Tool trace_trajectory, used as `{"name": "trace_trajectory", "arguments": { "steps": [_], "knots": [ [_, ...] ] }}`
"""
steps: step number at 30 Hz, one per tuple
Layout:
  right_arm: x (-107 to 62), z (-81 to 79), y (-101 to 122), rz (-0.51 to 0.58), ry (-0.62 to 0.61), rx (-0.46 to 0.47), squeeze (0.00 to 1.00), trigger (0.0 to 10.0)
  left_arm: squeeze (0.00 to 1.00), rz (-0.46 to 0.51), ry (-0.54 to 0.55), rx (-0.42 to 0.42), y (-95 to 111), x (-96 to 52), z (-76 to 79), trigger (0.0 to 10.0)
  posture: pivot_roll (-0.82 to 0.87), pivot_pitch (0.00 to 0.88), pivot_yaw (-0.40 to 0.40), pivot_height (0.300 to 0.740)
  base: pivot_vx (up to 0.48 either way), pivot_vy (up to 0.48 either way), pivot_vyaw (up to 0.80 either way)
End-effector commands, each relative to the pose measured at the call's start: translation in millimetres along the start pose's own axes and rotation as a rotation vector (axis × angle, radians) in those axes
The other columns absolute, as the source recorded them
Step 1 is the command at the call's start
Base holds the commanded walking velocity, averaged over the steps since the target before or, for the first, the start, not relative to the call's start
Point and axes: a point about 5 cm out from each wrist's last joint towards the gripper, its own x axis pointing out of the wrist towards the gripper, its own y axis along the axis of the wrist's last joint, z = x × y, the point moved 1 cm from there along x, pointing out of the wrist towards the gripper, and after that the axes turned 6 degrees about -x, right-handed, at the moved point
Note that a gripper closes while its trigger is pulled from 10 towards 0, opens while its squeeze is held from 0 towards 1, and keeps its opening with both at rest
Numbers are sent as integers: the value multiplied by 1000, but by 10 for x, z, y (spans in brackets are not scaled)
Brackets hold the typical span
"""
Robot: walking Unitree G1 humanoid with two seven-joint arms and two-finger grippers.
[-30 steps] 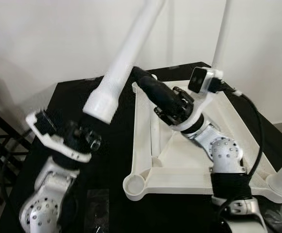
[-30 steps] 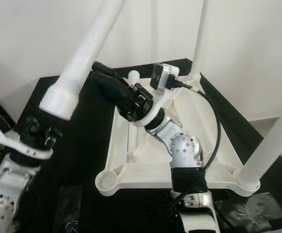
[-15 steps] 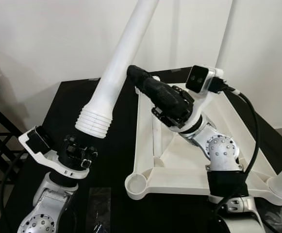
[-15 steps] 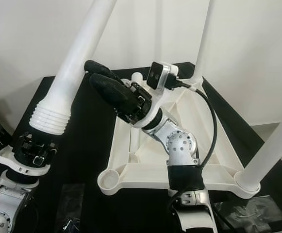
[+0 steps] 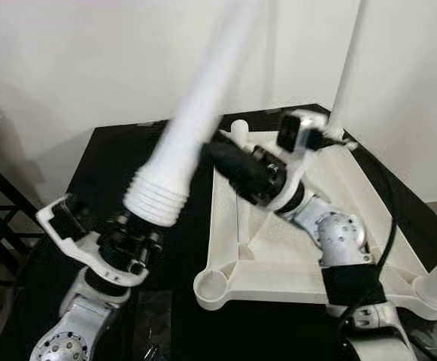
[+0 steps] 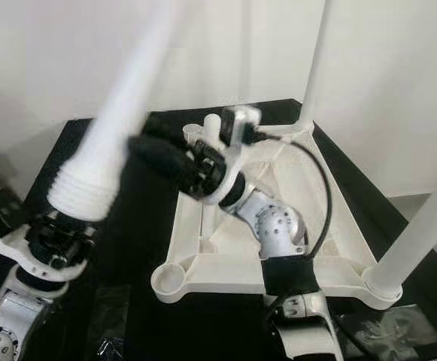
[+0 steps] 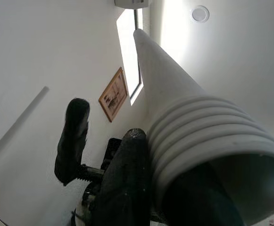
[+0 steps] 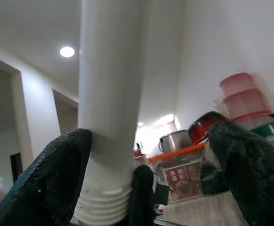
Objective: Building children table
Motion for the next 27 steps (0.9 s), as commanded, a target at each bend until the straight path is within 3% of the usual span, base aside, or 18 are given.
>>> {"name": "trace_trajectory", "arguments": {
  "steps": [1,6,9,21,23,27],
  "knots": [
    [-11,6,-52,-30,-10,8,0,10000,0,16,-62,4,46,30,72,0,-49,0,15,740,0,0,0],
    [-23,3,-57,-36,-11,6,0,10000,0,32,-68,7,75,34,81,0,-49,0,15,740,0,0,0],
    [-11,21,-44,-23,-20,-8,0,10000,0,-61,-78,-14,-31,64,75,0,-63,0,35,740,0,0,0],
    [43,-9,-23,-3,22,-10,0,10000,0,-171,-64,-65,-249,-4,39,0,-55,0,42,740,0,0,0],
    [50,-29,-16,-3,41,-8,0,10000,0,-236,-59,-91,-358,-31,41,0,-50,0,44,740,0,0,0],
    [48,-32,-16,-4,45,-8,0,10000,0,-248,-59,-92,-376,-35,43,0,-45,0,43,740,0,0,0]
  ]
}}
